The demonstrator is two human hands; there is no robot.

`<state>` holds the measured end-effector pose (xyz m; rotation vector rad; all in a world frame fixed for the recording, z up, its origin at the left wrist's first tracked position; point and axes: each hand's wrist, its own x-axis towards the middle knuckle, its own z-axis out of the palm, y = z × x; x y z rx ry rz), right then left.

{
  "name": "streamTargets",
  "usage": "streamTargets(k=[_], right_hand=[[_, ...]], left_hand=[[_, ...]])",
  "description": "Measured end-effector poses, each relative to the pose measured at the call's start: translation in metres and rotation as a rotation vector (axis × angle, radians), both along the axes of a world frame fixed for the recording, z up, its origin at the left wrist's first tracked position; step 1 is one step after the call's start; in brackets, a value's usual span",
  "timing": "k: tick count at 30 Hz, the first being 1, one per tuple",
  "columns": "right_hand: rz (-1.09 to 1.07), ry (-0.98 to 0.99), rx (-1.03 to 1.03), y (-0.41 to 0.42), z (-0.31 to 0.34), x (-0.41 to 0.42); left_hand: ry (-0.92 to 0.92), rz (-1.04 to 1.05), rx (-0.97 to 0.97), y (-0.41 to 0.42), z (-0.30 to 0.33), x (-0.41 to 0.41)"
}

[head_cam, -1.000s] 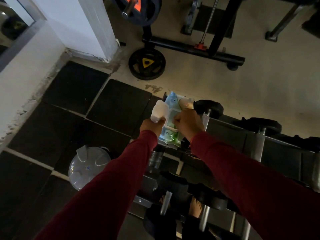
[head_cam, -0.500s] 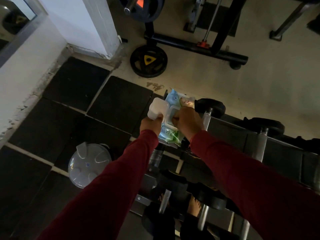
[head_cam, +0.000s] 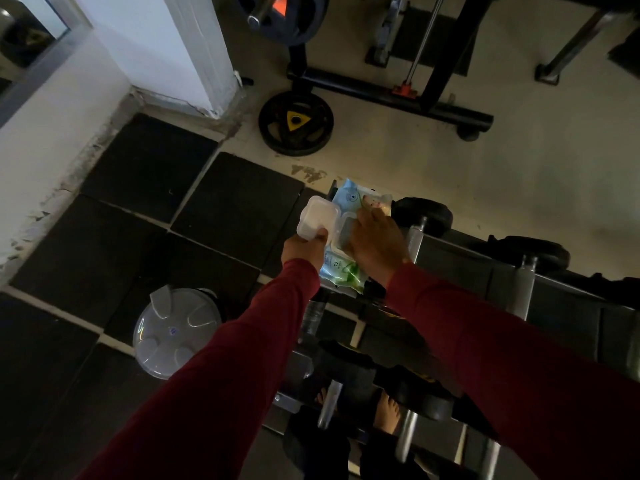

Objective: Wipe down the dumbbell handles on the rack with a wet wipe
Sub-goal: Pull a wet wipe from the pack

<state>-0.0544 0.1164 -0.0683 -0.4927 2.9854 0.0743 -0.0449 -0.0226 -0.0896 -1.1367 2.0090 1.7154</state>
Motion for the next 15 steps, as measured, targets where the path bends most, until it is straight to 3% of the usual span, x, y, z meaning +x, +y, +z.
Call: streamTargets(k=[10,15], right_hand=[[-0.042,0.097,-0.182,0.013,0.01,0.014],[-0.054,0.028,-0.315,0.014,0.005,0.012]], left_hand=[[0.009,0.01,-0.009,0.002,0.001,0.003],[0.005,0.01,-0.018,0.003,0.003,0.005]])
